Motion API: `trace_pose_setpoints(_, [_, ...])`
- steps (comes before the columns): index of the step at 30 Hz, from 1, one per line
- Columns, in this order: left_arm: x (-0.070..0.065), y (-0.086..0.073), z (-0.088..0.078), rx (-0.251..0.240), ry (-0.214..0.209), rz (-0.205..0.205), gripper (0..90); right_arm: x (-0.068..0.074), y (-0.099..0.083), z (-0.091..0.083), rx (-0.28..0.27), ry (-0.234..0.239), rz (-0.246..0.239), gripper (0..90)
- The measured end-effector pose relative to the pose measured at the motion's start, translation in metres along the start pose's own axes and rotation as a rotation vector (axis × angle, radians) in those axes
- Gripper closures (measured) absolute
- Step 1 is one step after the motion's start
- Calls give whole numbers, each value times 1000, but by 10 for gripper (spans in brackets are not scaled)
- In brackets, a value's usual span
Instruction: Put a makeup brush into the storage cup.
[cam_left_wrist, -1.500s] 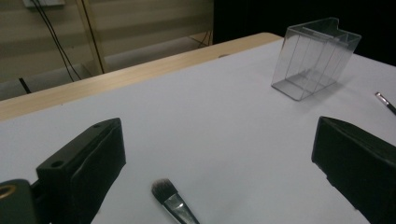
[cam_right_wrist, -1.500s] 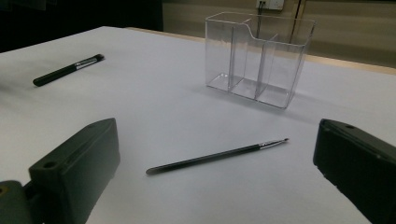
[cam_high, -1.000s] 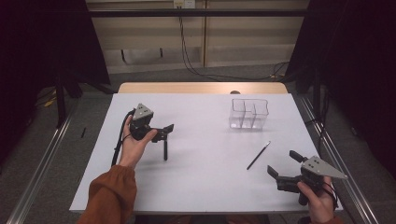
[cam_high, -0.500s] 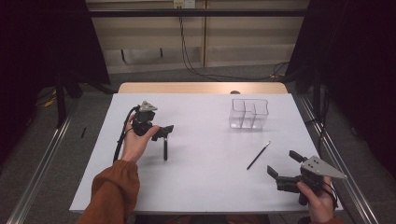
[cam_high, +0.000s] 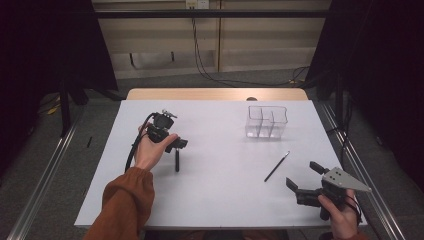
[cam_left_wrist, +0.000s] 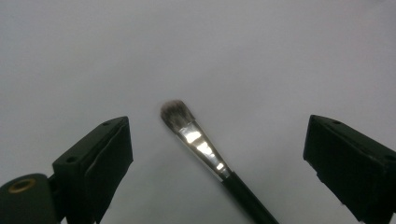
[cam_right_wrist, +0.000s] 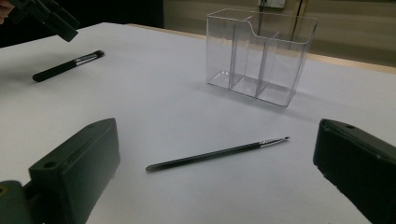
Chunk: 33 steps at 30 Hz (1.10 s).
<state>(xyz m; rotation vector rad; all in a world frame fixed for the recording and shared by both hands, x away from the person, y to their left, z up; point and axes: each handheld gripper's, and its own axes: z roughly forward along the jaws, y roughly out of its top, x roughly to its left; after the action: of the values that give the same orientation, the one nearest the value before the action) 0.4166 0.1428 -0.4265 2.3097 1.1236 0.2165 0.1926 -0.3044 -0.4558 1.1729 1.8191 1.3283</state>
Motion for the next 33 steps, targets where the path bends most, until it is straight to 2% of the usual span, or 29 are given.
trace_pose_setpoints(3, [1,0,4,59,-1,-18,84,0,0,0,0,0,-1,1])
trace_pose_setpoints(6, [1,2,8,106,15,-13,81,0,0,0,1,0,-3,1])
trace_pose_setpoints(8, [0,3,10,125,23,-22,73,0,0,0,2,-1,-3,1])
trace_pose_setpoints(11, [-1,4,13,160,14,-21,70,0,0,0,7,0,-10,1])
trace_pose_setpoints(13, [-1,5,15,164,1,-18,61,0,0,1,7,1,-10,1])
trace_pose_setpoints(19, [1,6,21,239,14,-39,69,0,0,1,8,2,-10,1])
trace_pose_setpoints(22, [2,6,22,250,19,-71,139,0,0,0,8,2,-10,1])
trace_pose_setpoints(25, [1,7,23,278,27,-66,228,0,0,1,8,3,-11,1])
trace_pose_setpoints(28, [-1,8,25,292,18,-79,298,0,0,0,9,3,-11,1])
trace_pose_setpoints(33, [-6,9,31,318,37,-72,374,0,-1,1,16,11,-13,1])
